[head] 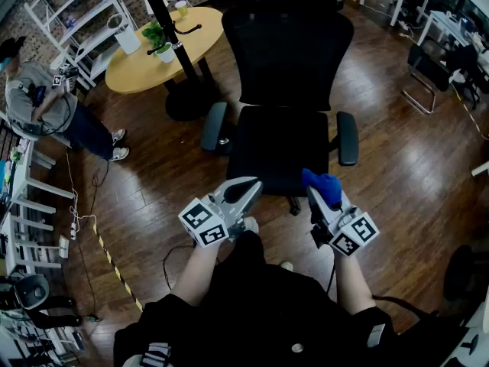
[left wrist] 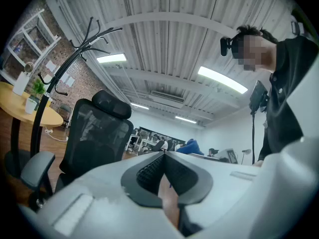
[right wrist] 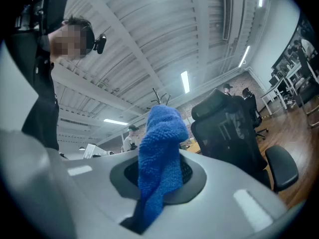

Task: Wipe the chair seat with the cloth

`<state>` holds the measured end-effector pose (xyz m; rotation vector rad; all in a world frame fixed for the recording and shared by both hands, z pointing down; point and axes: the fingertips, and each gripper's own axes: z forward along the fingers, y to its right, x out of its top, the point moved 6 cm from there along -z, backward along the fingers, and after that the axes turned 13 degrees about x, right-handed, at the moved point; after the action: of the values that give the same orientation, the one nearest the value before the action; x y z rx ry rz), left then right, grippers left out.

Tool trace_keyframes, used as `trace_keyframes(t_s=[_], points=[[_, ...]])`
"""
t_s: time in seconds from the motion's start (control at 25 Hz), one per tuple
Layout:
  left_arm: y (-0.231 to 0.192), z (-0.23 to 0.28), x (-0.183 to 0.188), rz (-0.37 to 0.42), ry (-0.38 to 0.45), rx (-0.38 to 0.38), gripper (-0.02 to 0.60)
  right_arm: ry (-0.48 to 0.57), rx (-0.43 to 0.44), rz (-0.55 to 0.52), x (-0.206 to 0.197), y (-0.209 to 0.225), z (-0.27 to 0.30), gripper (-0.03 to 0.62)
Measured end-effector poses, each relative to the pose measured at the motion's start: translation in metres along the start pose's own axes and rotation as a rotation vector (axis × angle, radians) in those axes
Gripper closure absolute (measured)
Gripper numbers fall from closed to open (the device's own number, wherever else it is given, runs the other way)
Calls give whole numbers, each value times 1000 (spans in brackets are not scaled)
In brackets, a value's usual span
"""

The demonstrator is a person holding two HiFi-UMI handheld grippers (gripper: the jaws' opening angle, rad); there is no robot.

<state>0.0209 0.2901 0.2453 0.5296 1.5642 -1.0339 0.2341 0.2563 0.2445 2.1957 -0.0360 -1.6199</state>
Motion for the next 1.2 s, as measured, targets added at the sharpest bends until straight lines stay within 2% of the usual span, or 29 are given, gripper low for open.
trace_keyframes(t_s=[0.24,0.4,0.52,0.72,0.84,1.0,1.08,1.2], points=[[-105,36,14,-2,23,38,578,-34,-63,-12,-13,75,62,555],[-183,69,22,-70,10,24,578,-97,-152,-23,-15,142,108,554],[-216,93,19,-93,-57,1,578,-93,-219,11,-9,186,132,554],[-263,123,21,-166,-96,35,578,-148,-315,66,-21,267,158,554],[-287,136,7,-199,-134,70,578,-188,-367,87,-60,321,180,554],[-293,147,-27,-294,-145,121,578,-252,-388,124,-141,386,210,554],[-290,158,-37,-294,-153,133,578,-289,-377,143,-179,417,231,554],[-302,165,-51,-312,-167,194,578,-394,-320,175,-241,447,276,554]])
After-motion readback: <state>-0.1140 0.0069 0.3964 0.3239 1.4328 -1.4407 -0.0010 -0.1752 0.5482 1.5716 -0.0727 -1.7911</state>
